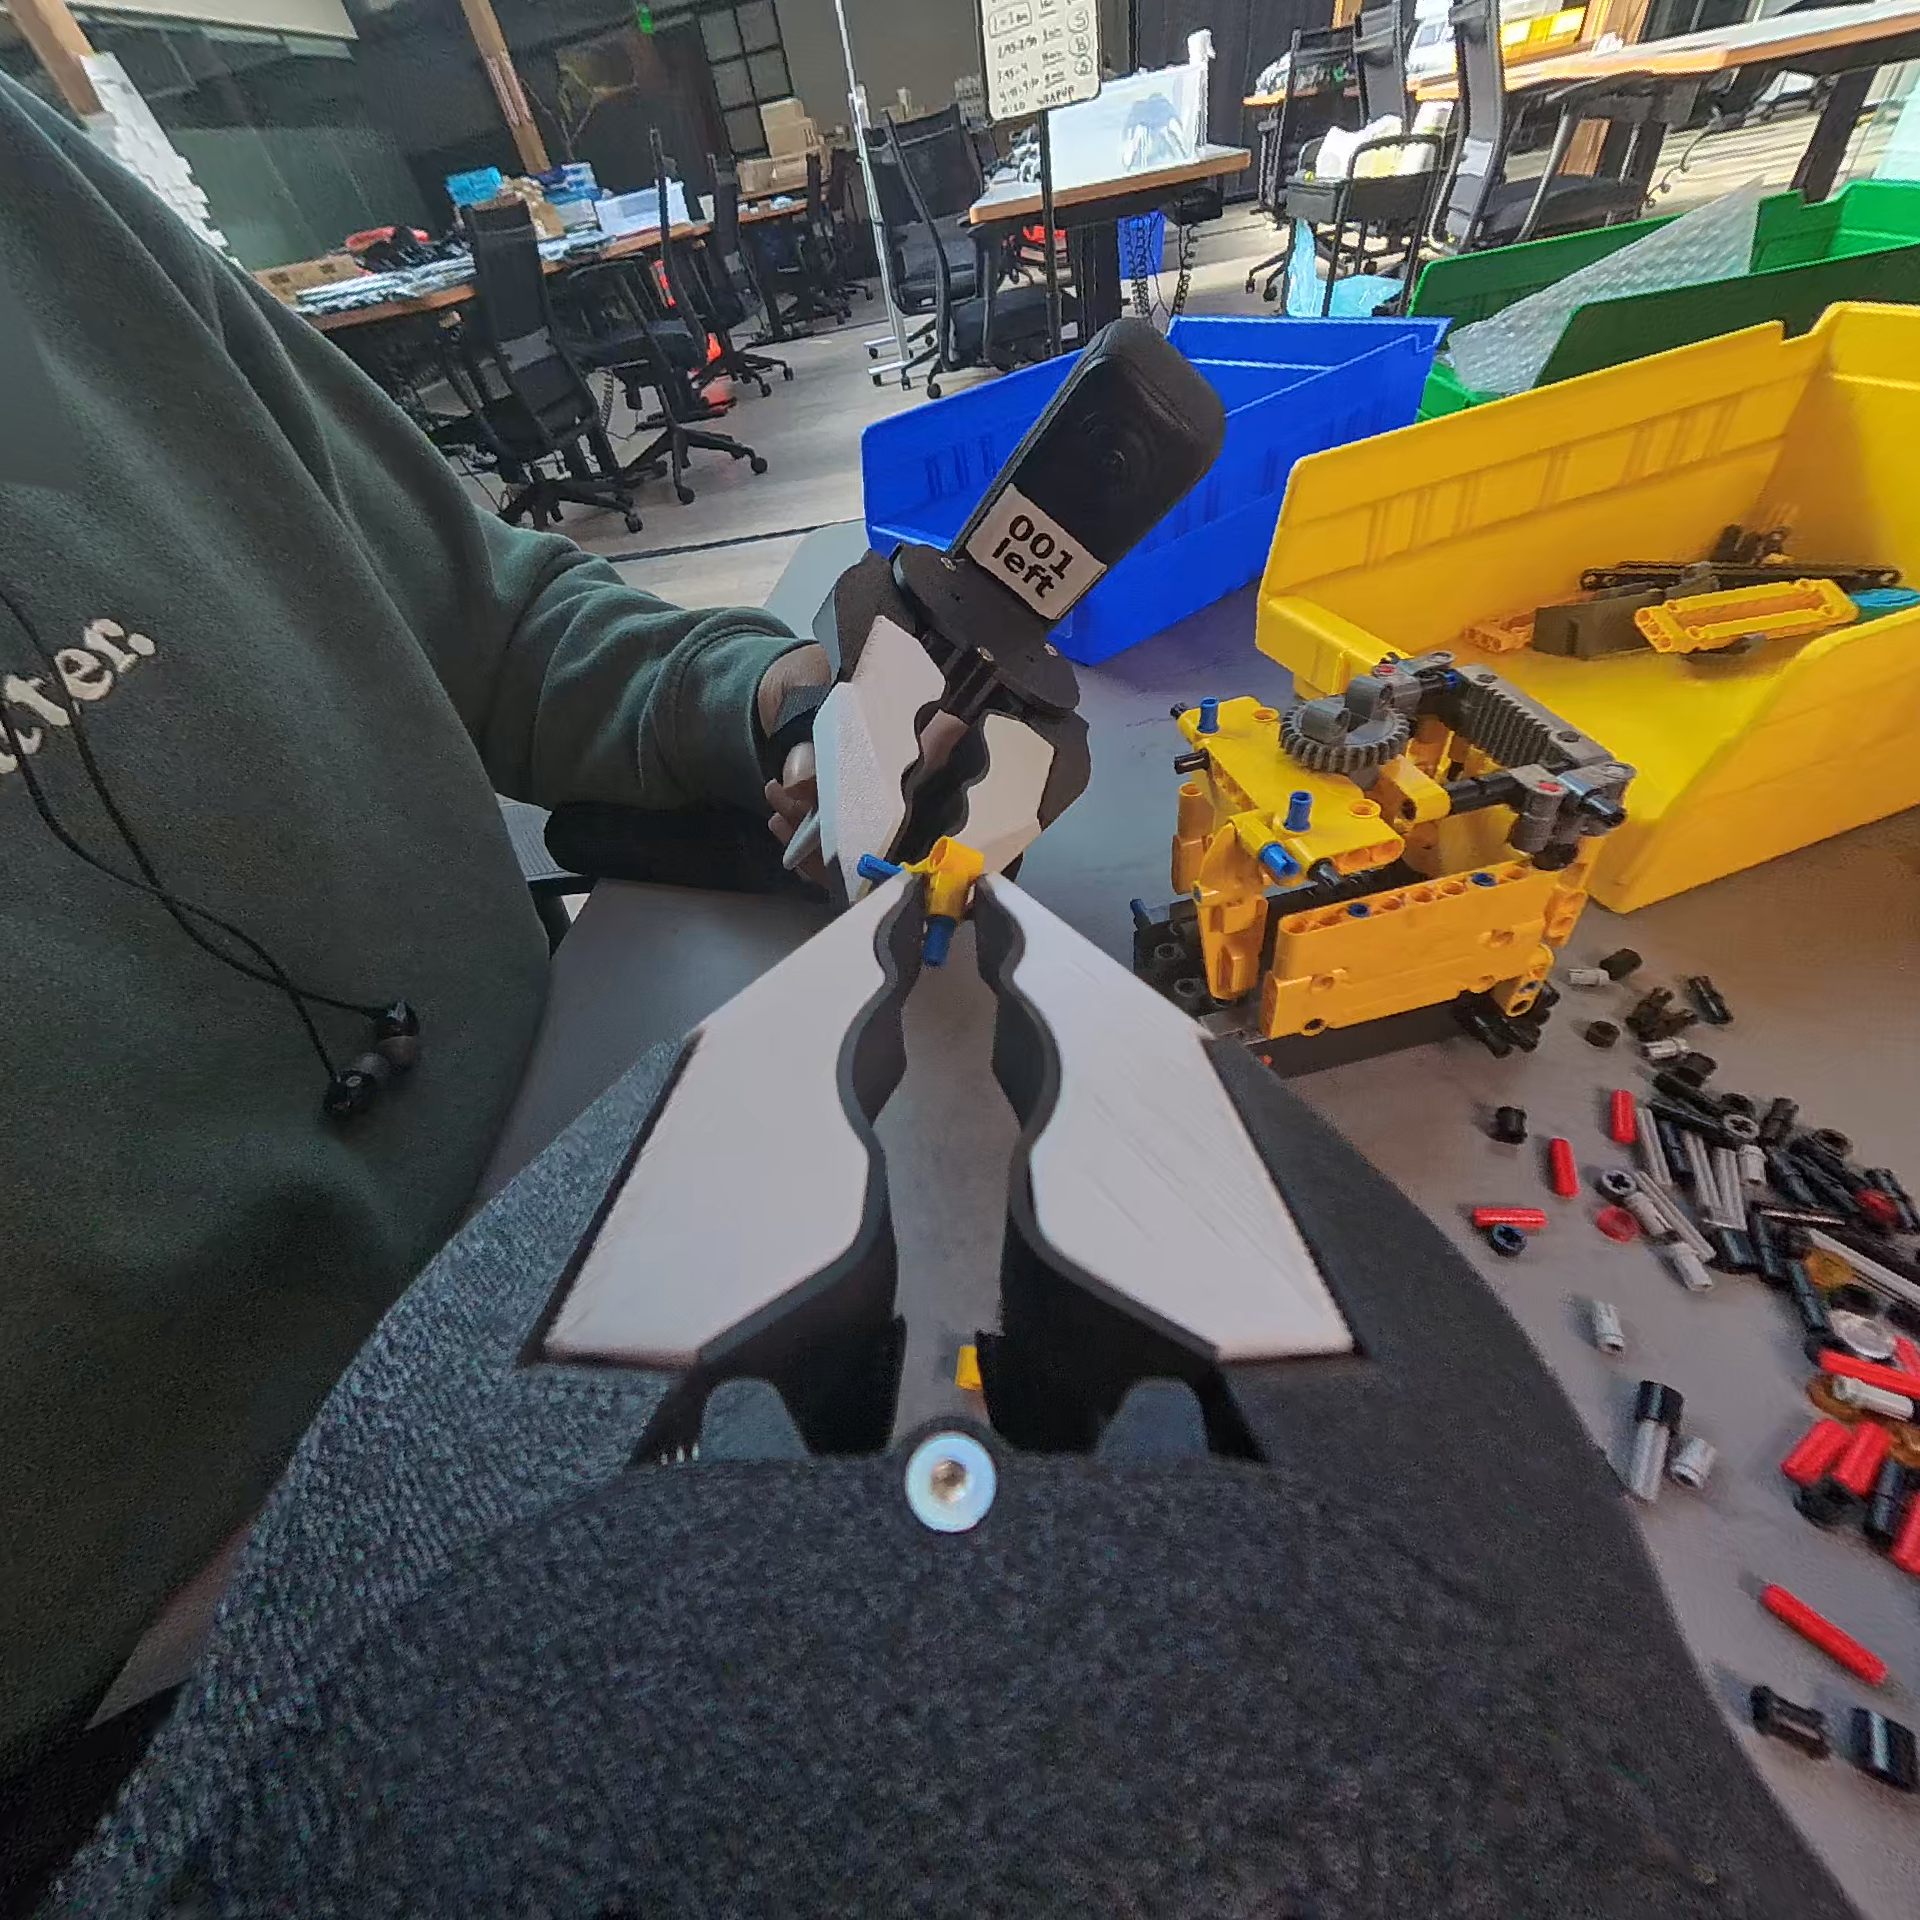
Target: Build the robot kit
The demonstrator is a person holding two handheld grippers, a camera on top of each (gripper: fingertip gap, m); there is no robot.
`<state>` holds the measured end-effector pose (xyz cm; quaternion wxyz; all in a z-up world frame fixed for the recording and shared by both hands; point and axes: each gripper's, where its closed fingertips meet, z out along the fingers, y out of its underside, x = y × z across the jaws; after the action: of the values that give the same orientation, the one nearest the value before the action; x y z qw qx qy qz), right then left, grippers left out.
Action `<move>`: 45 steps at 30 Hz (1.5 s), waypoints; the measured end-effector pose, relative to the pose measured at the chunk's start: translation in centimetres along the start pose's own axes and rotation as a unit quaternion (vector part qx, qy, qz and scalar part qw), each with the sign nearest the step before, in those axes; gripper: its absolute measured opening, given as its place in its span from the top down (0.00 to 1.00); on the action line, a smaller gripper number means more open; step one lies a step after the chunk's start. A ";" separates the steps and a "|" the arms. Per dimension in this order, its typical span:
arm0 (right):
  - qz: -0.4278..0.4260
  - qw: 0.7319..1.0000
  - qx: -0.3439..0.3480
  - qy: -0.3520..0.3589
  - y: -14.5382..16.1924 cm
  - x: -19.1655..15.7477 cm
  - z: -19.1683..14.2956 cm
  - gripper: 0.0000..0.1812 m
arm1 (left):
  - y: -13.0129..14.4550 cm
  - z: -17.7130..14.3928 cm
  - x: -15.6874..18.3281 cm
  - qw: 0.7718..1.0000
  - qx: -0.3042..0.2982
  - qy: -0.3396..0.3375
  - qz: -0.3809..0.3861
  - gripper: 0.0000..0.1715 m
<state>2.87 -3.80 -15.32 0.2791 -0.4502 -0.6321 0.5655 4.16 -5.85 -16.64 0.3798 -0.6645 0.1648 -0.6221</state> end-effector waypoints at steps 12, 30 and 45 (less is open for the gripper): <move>0.027 0.999 0.008 -0.017 0.1 0.1 -0.2 0.95 | -0.2 -0.3 -0.2 1.000 -0.003 -0.019 0.021 0.97; 0.044 0.997 0.019 -0.059 0.4 -1.1 0.7 0.97 | 0.1 -0.3 -0.1 0.989 -0.037 -0.067 0.123 0.93; 0.016 0.997 -0.013 -0.078 1.3 -2.2 1.1 0.97 | 2.0 0.0 -0.5 0.969 -0.110 -0.109 0.193 0.96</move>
<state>3.23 -6.28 -16.41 0.2137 -0.4184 -0.6518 0.5953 4.55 -6.81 -18.46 0.4327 -0.7218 0.3148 -0.4388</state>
